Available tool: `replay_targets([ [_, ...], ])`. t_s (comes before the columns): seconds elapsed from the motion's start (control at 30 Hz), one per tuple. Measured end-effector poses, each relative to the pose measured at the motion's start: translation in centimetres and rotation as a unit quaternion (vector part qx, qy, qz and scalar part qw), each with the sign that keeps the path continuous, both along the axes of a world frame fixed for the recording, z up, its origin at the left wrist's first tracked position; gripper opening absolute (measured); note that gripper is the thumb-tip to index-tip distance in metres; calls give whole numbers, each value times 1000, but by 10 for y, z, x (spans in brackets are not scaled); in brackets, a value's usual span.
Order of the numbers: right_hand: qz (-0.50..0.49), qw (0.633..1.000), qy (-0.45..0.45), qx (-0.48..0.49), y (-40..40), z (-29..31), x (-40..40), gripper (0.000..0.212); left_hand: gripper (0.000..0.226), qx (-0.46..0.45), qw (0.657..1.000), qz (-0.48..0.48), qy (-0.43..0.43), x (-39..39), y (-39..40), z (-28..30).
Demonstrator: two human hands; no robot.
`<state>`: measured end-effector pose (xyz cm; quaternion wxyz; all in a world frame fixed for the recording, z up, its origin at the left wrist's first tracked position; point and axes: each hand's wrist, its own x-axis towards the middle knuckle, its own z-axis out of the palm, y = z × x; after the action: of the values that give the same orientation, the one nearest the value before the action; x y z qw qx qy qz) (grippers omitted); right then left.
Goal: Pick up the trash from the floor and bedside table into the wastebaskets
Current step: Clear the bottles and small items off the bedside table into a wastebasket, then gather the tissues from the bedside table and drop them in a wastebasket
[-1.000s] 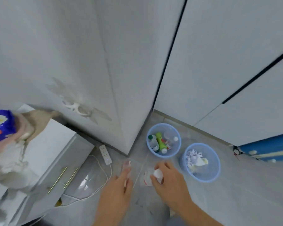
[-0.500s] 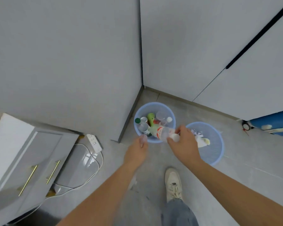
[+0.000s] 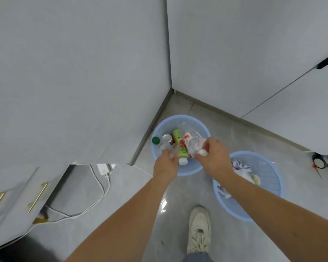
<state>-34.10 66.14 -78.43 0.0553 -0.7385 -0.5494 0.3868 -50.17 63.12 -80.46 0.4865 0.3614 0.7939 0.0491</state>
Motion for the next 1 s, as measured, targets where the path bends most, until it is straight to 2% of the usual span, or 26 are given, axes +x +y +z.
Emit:
replay_targets([
  [0.1, 41, 999, 20, -16, 4, -1, -4, 26, 43, 17, 1000, 4, 0, -7, -6, 5],
  [0.2, 62, 997, 48, -27, 2, 6, -13, 26, 33, 24, 1000, 15, -5, -21, -17, 14],
  [0.3, 73, 996, 32, -29, -5, 16, -23, 22, 18, 29, 999, 20, -14, -34, -32, 27],
  [0.43, 75, 996, 27, -36, -24, 52, -45, 13, 9, 39, 998, 40, -39, -54, -56, 59],
  [0.7, 117, 988, 102, -14, -114, 171, -149, 11, 6, 68, 993, 88, -42, -136, -138, 184],
  [0.8, 177, 978, 112, -23, -144, 216, -210, 22, 11, 77, 990, 111, -30, -191, -173, 236],
  [1.0, 315, 941, 118, -21, -186, 271, -335, 28, 11, 121, 971, 202, 23, -313, -240, 321],
])
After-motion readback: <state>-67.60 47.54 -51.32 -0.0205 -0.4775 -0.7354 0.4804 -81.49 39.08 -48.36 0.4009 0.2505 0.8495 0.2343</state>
